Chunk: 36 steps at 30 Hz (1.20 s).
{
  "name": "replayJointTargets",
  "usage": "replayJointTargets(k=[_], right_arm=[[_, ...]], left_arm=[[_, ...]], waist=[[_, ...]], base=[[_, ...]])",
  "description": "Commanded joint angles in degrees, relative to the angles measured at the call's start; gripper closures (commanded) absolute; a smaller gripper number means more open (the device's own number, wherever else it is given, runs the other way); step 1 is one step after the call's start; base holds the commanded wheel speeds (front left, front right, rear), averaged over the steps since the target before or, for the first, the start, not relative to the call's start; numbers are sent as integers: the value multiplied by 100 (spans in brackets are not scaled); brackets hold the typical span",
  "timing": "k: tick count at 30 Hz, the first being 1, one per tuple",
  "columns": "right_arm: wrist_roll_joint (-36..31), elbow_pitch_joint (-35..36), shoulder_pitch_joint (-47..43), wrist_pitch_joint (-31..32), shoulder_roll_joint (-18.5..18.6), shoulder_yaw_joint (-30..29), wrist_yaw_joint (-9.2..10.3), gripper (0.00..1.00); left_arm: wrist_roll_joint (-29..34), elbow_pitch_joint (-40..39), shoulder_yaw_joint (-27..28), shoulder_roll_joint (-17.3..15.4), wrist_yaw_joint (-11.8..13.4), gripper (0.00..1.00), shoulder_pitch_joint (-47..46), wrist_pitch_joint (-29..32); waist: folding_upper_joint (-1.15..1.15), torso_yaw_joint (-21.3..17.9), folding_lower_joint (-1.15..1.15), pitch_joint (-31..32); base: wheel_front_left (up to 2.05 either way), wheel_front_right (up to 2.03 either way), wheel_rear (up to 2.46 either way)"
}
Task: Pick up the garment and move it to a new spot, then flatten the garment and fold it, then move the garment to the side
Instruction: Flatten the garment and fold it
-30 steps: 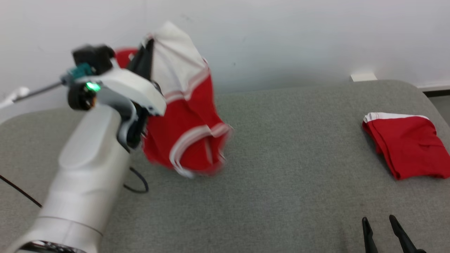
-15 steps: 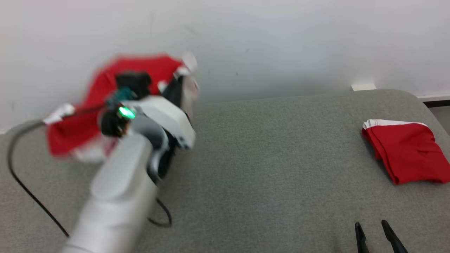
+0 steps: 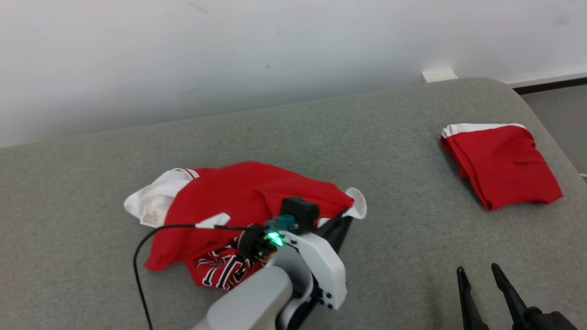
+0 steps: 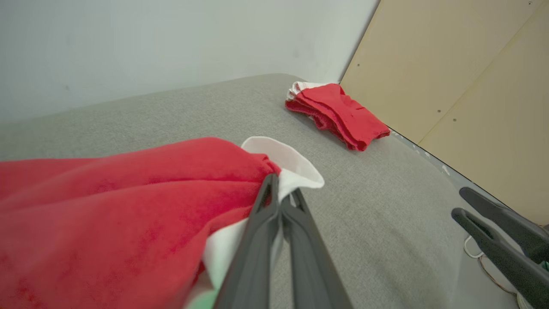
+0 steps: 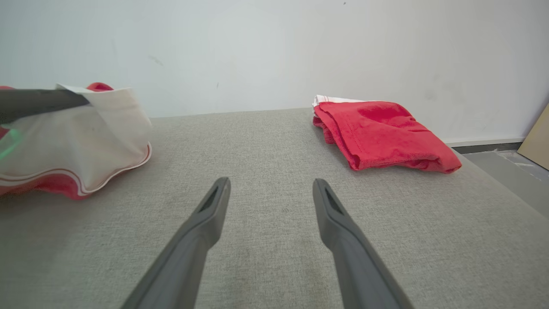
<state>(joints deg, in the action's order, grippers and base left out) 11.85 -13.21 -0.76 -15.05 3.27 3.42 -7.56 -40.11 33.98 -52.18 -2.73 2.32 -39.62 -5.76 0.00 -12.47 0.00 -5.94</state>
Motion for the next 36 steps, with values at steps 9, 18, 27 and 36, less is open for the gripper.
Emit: replayJointTargets(k=[9,18,27,36], right_arm=[[74,-80,118,-16,-17,40,17,0],[72,-123,-90,-16,-27,-189,17,0],[-17,-1,-344,-16,-30,-405,16,0],[-51,117,-486,-16,-31,-501,17,0]], left_arm=[[-892,-469,-1323,-26,479,100,-228,-210],[-1500,-889,-1872,-26,459,0,-354,-354],[-1532,-1299,-1519,-589,1008,0,-82,-691],[-1763,-1758,-1468,-1346,1459,0,847,-674]], waist=[[0,-499,0,-67],[0,-517,0,103],[0,-187,0,532],[0,118,0,531]], base=[[0,0,0],[0,0,0],[0,0,0],[0,0,0]])
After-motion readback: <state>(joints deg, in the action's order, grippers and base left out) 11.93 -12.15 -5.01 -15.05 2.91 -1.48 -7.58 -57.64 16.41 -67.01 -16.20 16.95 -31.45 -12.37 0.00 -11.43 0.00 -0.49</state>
